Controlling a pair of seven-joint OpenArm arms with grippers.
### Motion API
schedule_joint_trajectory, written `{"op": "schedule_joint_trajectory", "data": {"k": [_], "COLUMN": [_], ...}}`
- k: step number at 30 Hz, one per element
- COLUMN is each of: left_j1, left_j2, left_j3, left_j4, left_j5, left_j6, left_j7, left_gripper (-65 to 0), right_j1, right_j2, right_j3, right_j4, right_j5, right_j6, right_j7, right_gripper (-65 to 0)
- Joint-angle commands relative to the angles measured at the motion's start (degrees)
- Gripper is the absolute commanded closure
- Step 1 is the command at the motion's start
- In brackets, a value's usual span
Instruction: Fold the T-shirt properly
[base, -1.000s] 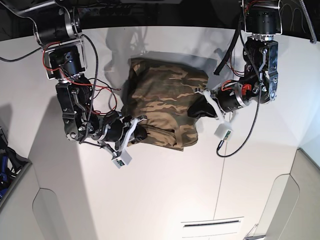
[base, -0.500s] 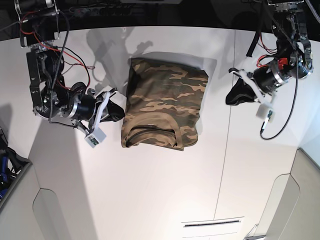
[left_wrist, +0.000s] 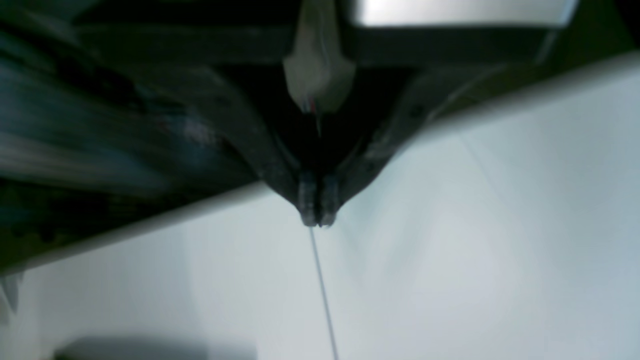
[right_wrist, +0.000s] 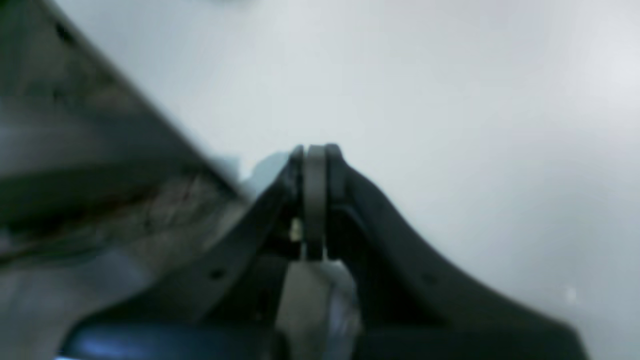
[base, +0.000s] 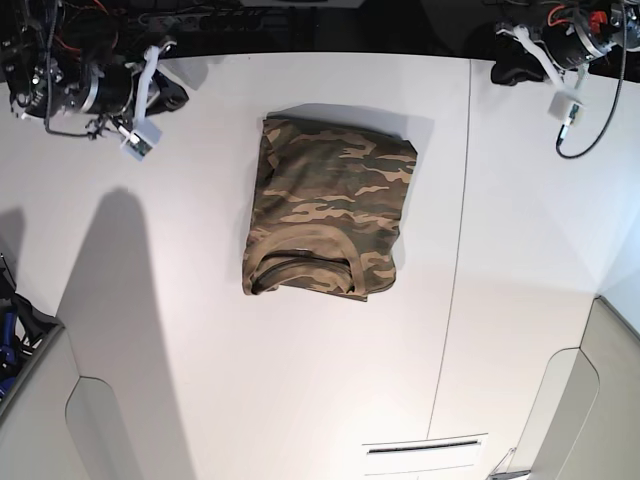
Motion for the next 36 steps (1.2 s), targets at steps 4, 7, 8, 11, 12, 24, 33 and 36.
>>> {"op": "schedule_joint_trajectory", "data": {"k": [4, 7, 8, 11, 12, 24, 33, 36], "left_j1": [5.75, 9.25, 10.10, 11.56, 11.52, -1.40, -19.26, -21.90], "left_j2": [-0.35, 0.55, 0.66, 0.68, 0.55, -5.57, 2.29, 4.20], "left_j3": [-0.44, 0.26, 1.01, 5.29, 7.21, 37.48, 43.91, 43.91], "left_j4": [0.85, 0.20, -0.46, -4.04, -5.79, -34.29, -60.50, -64.35], "left_j5": [3.32, 9.57, 11.39, 16.87, 18.69, 34.80, 34.80, 34.82], "left_j6": [-0.47, -0.47, -0.47, -0.47, -0.47, 20.09, 16.50, 15.69], "left_j7": [-1.79, -4.46, -5.27, -6.67, -7.02, -14.34, -17.70, -17.70], "left_gripper": [0.0, 0.0, 0.0, 0.0, 0.0, 0.0, 0.0, 0.0], "right_j1": [-7.74, -13.55, -15.50, -20.17, -21.14, -14.05, 1.66, 4.63], "right_j2": [3.08, 4.15, 4.33, 4.42, 4.42, -5.60, -11.72, -13.11], "right_j3": [0.37, 0.33, 0.33, 0.17, -0.04, -0.50, -0.48, -0.48], "right_j4": [0.92, 0.68, 0.31, -2.32, -3.76, -32.37, -56.50, -59.84], "right_j5": [3.41, 4.22, 4.15, 4.17, 4.15, -3.02, -7.67, -9.81], "right_j6": [0.50, 0.48, 0.46, 0.46, 0.44, -0.76, -3.10, -6.58], "right_j7": [0.00, -1.18, -1.20, -0.37, 0.61, 2.62, 2.69, 2.45], "right_gripper": [0.0, 0.0, 0.0, 0.0, 0.0, 0.0, 0.0, 0.0]}}
